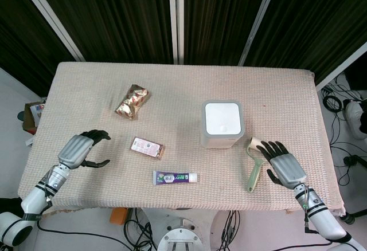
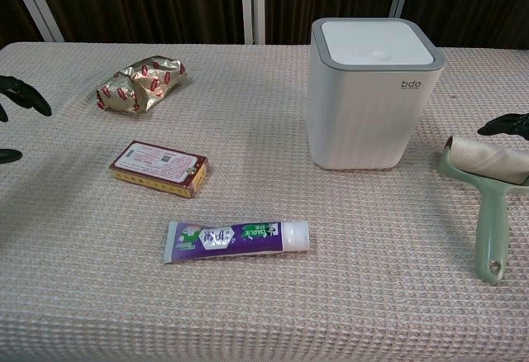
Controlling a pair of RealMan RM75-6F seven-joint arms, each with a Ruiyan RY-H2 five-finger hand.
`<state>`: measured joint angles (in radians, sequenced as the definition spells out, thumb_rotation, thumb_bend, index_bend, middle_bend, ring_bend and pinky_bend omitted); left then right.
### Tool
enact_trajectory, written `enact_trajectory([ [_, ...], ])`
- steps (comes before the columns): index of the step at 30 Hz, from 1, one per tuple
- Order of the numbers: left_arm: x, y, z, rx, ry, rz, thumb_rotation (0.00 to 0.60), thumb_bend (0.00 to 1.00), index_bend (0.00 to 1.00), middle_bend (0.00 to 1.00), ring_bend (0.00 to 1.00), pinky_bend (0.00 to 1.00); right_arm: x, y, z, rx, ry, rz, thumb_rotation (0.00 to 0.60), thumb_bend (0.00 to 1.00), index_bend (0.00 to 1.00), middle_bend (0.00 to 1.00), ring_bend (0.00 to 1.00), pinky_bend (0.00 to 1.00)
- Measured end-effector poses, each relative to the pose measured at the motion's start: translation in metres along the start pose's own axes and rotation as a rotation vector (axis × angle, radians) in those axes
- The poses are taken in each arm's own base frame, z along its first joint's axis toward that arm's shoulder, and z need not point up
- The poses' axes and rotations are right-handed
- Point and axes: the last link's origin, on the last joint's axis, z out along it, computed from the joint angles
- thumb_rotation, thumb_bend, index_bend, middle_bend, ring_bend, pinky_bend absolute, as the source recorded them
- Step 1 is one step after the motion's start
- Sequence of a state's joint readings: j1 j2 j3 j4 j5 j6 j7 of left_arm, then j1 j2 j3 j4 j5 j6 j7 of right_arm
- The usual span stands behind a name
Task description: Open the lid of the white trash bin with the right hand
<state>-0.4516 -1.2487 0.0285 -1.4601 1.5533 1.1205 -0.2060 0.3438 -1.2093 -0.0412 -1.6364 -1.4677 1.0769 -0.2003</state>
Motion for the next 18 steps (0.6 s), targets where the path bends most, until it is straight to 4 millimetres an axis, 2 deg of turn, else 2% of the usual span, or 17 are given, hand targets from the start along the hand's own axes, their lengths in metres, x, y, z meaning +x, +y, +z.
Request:
enact_trajectory([
  [18,0.0061,0.0031,0.0,-0.009,0.022,-0.001,0.384,0.21,0.27,0.2,0.19,0.3,0.0072,-0.0002,-0.0087,-0.001,0.045,0.002,0.6,0.41,0.0,0.0,0.0,0.0],
])
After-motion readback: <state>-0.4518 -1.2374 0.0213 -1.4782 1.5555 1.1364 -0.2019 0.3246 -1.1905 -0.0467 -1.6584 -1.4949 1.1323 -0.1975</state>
